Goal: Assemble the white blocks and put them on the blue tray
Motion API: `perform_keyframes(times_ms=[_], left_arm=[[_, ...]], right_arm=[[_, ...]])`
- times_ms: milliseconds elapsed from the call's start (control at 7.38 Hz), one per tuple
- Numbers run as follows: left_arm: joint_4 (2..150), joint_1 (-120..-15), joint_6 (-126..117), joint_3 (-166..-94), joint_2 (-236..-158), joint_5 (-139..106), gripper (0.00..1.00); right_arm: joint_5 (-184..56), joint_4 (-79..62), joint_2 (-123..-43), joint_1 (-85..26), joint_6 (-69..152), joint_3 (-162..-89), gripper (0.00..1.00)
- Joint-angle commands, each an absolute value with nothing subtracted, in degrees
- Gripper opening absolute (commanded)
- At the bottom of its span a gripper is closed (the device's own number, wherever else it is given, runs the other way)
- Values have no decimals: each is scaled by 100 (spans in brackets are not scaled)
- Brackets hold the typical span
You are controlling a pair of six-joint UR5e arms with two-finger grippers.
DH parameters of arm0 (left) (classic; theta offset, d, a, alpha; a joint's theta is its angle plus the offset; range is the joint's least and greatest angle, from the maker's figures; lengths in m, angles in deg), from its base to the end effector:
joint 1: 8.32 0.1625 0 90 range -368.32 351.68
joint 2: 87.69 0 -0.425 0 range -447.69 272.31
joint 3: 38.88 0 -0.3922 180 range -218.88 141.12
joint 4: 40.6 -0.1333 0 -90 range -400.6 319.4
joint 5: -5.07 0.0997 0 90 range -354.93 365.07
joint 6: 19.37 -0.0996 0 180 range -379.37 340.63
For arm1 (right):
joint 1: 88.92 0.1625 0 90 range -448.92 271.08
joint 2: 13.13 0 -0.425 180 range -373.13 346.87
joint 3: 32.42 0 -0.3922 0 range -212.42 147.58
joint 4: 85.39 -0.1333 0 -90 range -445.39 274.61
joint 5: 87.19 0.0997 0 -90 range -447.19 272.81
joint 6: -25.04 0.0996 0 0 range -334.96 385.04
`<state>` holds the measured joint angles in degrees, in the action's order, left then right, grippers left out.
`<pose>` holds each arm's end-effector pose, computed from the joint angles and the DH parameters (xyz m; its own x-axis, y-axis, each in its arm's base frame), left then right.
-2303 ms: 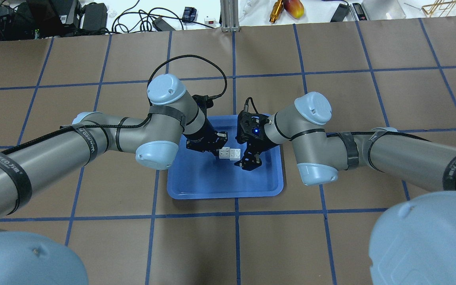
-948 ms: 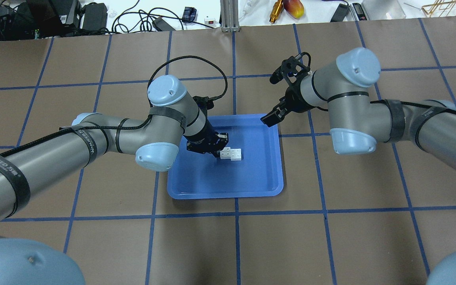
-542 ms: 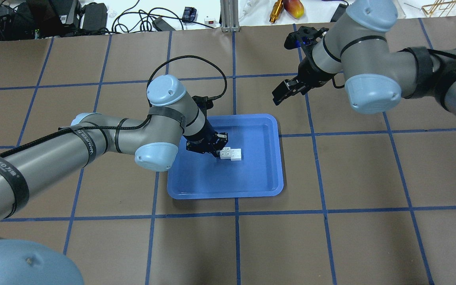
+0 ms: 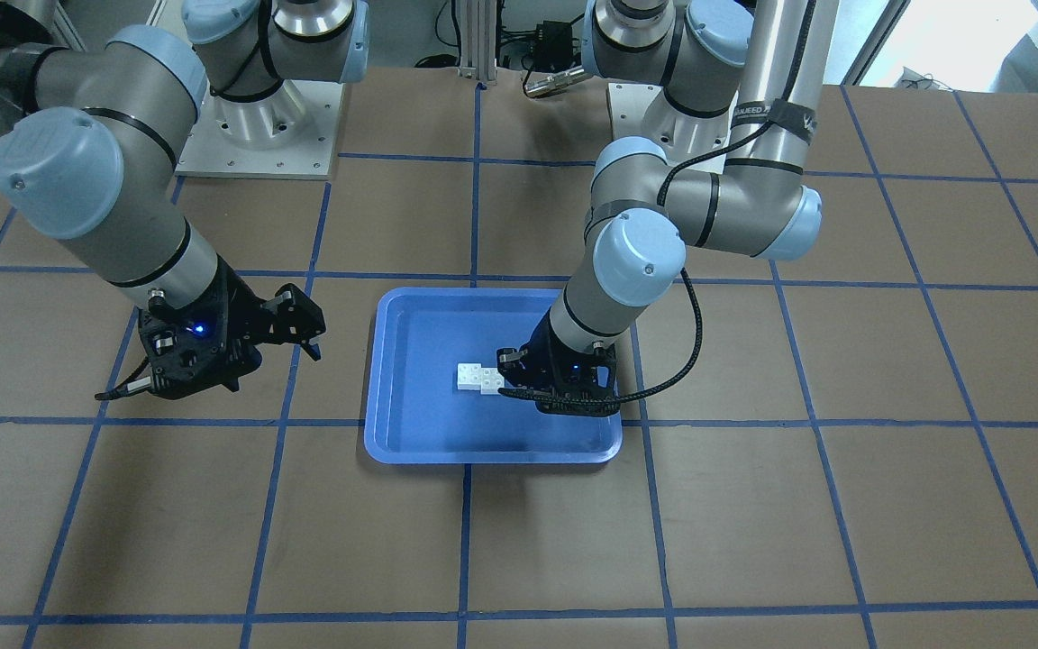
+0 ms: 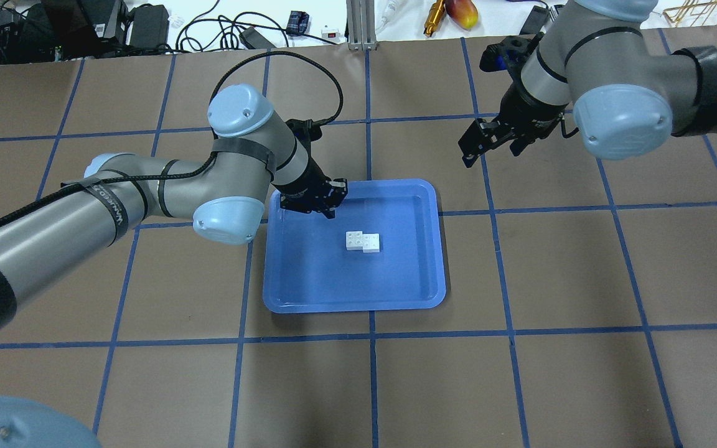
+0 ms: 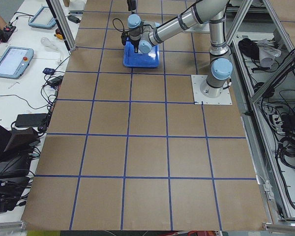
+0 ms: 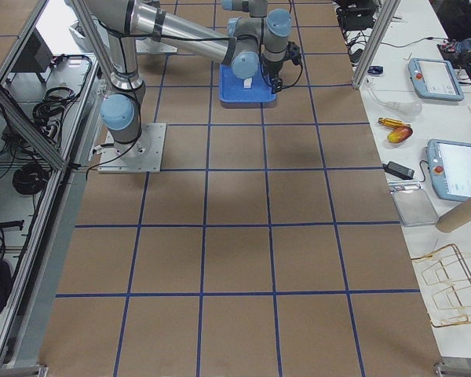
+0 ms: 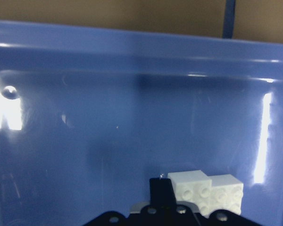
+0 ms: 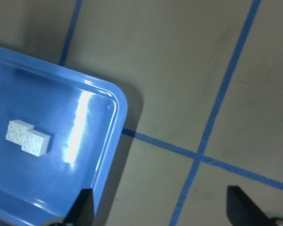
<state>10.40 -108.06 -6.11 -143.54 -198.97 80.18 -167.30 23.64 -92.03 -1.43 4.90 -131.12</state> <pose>-0.2541 -0.5413 0.2375 -0.9636 -0.0534 0.2620 -0.0535 0.9985 0.0069 0.1262 -0.5553 0.3472 -0.9390 -0.3013 -0.1659 -0.2977 0.9535 -0.0465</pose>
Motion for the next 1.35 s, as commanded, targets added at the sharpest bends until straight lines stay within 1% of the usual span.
perform_keyframes(times_ms=[0,135,271,406,542,813,1084,1219], left_arm=[[2270,-10633,-994,-13534,-19704,8170,4],[2764,-10597,-1144,-13190,-19651,8223,4],[3126,-10597,-1363,-12986,-19572,8502,4],[3373,-10597,-1627,-12889,-19432,8888,4],[3550,-10562,-1725,-12879,-19239,8935,4],[3665,-10422,-2222,-12748,-18826,9240,4],[4034,-10246,-2812,-12800,-18299,9653,5],[4357,-9984,-3259,-12809,-18088,9735,7]], right_arm=[[-17103,1562,-9582,-226,892,-13086,100],[-17330,1246,-9827,-209,1644,-13042,100],[-17411,887,-10108,-209,1747,-13042,100],[-17411,491,-10381,-200,2044,-13033,100],[-17420,409,-10618,-174,2517,-12972,100],[-17446,382,-10726,-174,2574,-12936,100],[-17805,443,-10726,-174,2566,-12892,100],[-17755,461,-10700,-174,2574,-12901,100]])
